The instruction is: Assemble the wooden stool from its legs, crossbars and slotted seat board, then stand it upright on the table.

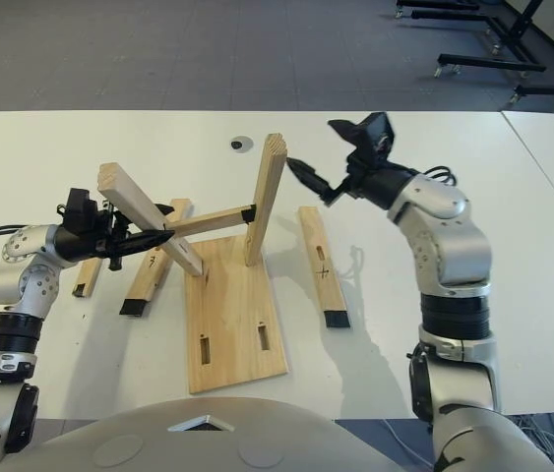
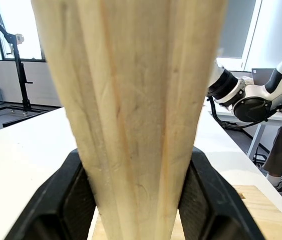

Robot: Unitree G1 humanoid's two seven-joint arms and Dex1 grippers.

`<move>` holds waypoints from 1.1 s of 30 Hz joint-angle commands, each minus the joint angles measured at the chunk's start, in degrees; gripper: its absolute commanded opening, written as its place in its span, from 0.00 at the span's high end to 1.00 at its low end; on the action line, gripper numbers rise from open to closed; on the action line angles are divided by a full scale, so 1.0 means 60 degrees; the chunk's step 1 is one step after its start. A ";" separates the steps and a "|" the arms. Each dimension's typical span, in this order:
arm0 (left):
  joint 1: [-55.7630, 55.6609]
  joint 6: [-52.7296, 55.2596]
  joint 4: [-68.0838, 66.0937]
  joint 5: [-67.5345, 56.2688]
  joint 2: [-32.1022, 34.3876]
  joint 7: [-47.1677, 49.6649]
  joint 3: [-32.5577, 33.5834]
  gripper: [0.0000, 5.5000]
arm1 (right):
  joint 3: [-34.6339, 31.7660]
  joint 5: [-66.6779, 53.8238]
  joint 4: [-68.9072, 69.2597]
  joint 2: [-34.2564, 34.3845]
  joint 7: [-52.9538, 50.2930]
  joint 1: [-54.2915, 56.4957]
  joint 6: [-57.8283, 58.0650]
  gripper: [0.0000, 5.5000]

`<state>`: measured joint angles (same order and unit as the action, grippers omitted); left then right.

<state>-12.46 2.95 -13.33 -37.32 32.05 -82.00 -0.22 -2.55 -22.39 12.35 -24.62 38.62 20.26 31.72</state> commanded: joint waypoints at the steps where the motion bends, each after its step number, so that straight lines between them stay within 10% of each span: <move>1: 0.0387 0.0015 -0.0105 0.1071 0.0238 -0.0019 -0.0525 0.63 | 0.0596 -0.0767 0.1198 0.0442 -0.0090 -0.0260 0.0950 0.03; 33: -0.0490 0.0783 0.1769 0.1772 0.0175 0.1189 -0.1942 0.63 | 0.3111 0.2146 0.2111 0.1032 -0.2299 0.0803 0.3153 0.03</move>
<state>-15.05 7.34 -5.47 -34.18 35.48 -77.78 -5.93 11.35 -6.95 22.89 -23.51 24.32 23.58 51.31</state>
